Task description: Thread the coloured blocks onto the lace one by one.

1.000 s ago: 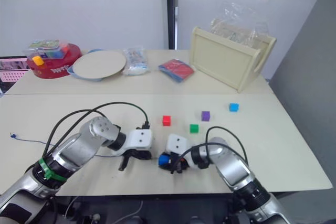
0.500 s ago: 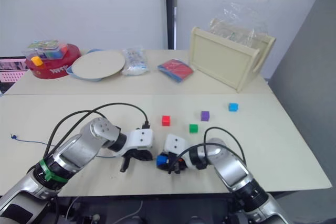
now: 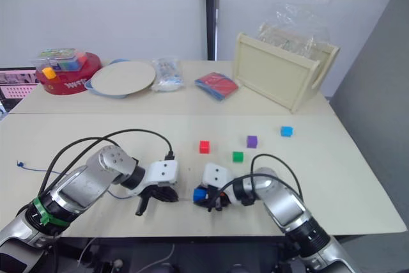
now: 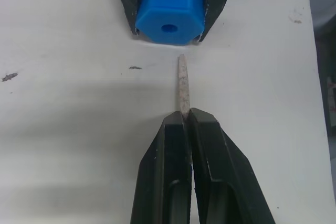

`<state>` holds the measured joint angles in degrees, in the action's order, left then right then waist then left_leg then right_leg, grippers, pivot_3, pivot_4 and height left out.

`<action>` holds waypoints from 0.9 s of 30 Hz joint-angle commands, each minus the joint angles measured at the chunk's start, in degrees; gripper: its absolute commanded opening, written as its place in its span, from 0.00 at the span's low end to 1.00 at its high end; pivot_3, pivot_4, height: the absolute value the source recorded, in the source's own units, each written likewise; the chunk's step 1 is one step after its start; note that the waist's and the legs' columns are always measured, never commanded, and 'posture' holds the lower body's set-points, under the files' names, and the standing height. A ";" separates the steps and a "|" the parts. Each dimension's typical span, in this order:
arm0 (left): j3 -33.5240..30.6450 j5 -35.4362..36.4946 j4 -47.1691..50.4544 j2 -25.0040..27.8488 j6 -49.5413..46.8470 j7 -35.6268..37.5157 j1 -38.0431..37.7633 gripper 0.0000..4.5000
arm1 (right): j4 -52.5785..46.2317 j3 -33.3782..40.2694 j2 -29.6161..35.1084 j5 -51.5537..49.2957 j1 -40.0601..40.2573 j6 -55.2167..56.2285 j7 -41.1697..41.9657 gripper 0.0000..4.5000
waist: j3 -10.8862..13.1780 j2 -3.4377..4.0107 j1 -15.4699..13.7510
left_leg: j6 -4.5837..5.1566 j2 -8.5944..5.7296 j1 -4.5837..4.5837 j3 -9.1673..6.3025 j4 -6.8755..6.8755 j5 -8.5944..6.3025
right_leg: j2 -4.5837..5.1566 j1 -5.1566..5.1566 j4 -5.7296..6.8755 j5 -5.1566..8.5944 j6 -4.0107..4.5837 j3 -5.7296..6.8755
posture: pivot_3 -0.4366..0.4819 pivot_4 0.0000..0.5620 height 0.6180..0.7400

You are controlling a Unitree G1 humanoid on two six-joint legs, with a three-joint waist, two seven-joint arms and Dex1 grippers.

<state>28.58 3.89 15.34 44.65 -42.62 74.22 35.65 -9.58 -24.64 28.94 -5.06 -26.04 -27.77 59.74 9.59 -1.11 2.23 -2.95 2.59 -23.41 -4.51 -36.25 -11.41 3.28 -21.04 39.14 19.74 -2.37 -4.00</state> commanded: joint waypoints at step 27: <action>-1.35 2.53 1.71 -2.68 -2.34 -3.70 2.89 0.00 | -1.54 -0.79 1.11 0.58 1.36 -1.19 -0.78 0.29 | 0.00 0.00 -0.37 | 0.00 -0.02 -0.03 0.00 -0.02 0.00 | 0.02 0.00 -0.02 0.00 0.00 0.00 | 0.48 0.27 1.00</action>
<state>28.26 4.76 15.11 43.00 -44.97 70.59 37.36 -10.68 -24.71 29.68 -4.87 -25.62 -28.20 59.33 9.59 -1.11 1.86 -2.95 2.57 -23.45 -4.52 -36.27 -11.41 3.29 -21.04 39.12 19.74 -2.37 -4.00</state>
